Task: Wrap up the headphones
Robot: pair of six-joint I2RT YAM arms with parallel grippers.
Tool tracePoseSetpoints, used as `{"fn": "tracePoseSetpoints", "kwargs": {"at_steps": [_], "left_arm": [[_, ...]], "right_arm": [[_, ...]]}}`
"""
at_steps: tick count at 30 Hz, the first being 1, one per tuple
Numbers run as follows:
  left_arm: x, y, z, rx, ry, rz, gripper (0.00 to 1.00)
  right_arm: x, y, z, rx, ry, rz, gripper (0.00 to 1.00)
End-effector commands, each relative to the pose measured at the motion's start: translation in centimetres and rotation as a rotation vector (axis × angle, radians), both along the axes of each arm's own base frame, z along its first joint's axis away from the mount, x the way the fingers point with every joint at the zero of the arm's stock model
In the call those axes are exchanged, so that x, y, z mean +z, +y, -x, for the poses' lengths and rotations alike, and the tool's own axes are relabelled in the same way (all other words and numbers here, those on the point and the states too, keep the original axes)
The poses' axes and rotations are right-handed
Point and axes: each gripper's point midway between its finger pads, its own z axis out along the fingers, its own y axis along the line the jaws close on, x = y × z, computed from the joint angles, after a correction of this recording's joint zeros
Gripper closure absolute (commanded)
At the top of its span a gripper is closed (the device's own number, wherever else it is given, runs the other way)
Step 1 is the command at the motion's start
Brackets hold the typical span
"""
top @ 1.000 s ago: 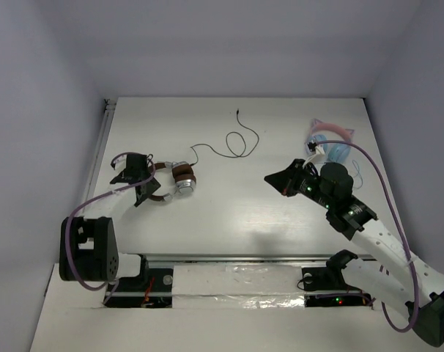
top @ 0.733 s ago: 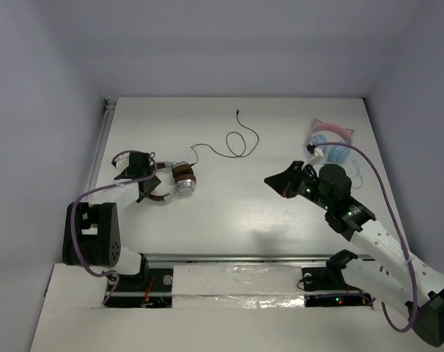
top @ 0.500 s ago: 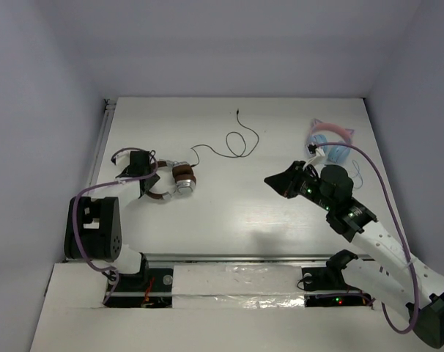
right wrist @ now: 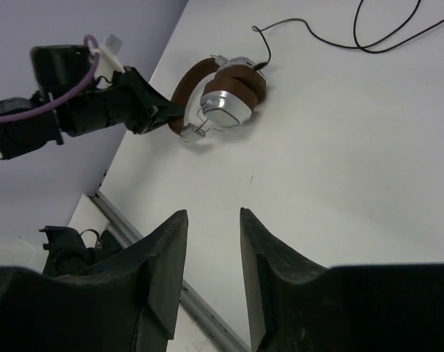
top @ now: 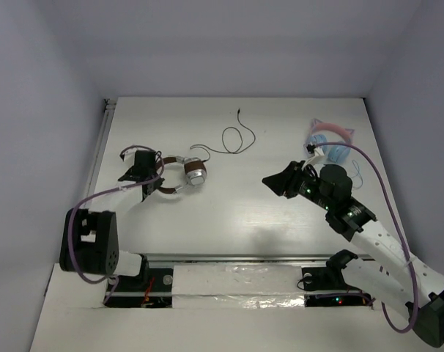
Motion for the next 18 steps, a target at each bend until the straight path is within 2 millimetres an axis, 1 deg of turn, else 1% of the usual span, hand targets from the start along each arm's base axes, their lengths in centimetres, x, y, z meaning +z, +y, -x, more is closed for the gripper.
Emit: {"fn": "tracePoseSetpoints", "kwargs": {"at_steps": [1, 2, 3, 4, 5, 6, 7, 8, 9, 10, 11, 12, 13, 14, 15, 16, 17, 18], "left_arm": [[6.8, -3.0, -0.7, -0.146, -0.143, 0.028, 1.0], [8.9, -3.3, -1.3, -0.186, -0.178, 0.021, 1.0], [9.7, -3.5, -0.9, -0.213, -0.17, 0.02, 1.0], [12.7, -4.2, -1.4, -0.271, -0.225, 0.023, 1.0], [13.7, -4.5, -1.3, -0.297, -0.234, 0.024, 1.0], [15.0, -4.7, -1.2, -0.324, -0.248, 0.022, 1.0], [15.9, -5.8, -0.6, -0.38, -0.245, 0.047, 1.0], [18.4, -6.1, -0.9, -0.403, -0.29, 0.049, 1.0], [19.5, -6.8, -0.8, -0.45, -0.304, 0.062, 1.0], [20.2, -7.1, -0.3, -0.469, -0.301, 0.072, 1.0], [22.3, -7.9, -0.3, -0.507, -0.34, 0.099, 1.0], [23.2, -8.5, -0.1, -0.54, -0.361, 0.119, 1.0], [24.2, -9.0, 0.3, -0.561, -0.38, 0.138, 1.0], [25.7, -9.6, 0.5, -0.59, -0.409, 0.163, 1.0], [26.4, -10.3, 0.8, -0.615, -0.426, 0.173, 1.0], [26.9, -10.4, 1.2, -0.623, -0.43, 0.178, 1.0], [27.7, -10.5, 1.3, -0.634, -0.449, 0.179, 1.0], [28.1, -10.6, 1.5, -0.646, -0.459, 0.181, 1.0]], "right_arm": [[1.5, 0.6, -0.3, 0.028, -0.064, -0.002, 0.58], [1.8, 0.8, -0.5, 0.035, -0.07, -0.001, 0.57], [1.8, 0.9, -0.5, 0.041, -0.074, 0.006, 0.58], [1.7, 1.1, -0.6, 0.051, -0.07, 0.012, 0.73], [2.2, 1.2, -0.8, 0.051, -0.077, 0.013, 0.86], [2.4, 1.3, -1.0, 0.051, -0.082, 0.015, 0.97], [2.3, 1.3, -1.2, 0.049, -0.089, 0.024, 1.0], [2.3, 1.5, -1.4, 0.053, -0.094, 0.027, 1.0], [2.9, 1.6, -1.7, 0.055, -0.119, 0.022, 1.0], [2.9, 1.8, -1.8, 0.064, -0.136, 0.035, 1.0], [2.9, 1.9, -2.1, 0.068, -0.142, 0.043, 1.0], [2.7, 2.4, -2.5, 0.083, -0.15, 0.05, 0.96], [3.0, 2.8, -2.7, 0.11, -0.183, 0.065, 0.78], [3.0, 3.3, -2.8, 0.14, -0.195, 0.074, 0.69], [3.2, 3.5, -3.2, 0.144, -0.214, 0.085, 0.61], [3.1, 3.7, -3.9, 0.146, -0.24, 0.115, 0.5], [3.1, 3.5, -4.5, 0.124, -0.257, 0.13, 0.45], [3.6, 3.6, -5.0, 0.117, -0.292, 0.133, 0.41]]}}
